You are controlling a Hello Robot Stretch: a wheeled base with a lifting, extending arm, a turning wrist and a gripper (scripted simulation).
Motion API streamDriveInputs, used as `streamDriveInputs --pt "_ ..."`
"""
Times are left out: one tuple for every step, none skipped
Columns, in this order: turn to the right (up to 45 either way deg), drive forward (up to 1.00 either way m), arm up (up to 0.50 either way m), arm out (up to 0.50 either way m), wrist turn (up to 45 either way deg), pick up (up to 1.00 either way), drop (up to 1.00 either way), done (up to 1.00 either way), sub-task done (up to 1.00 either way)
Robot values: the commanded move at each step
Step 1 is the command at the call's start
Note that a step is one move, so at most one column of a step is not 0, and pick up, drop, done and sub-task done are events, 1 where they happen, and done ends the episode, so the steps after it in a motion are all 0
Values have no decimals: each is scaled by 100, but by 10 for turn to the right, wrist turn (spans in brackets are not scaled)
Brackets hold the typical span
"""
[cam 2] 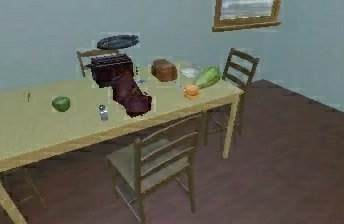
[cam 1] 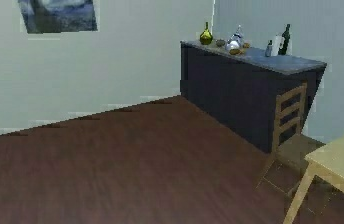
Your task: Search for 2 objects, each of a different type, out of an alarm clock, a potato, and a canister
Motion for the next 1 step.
streamDriveInputs --pt "90 0 0 0 0 0 0 0 0"
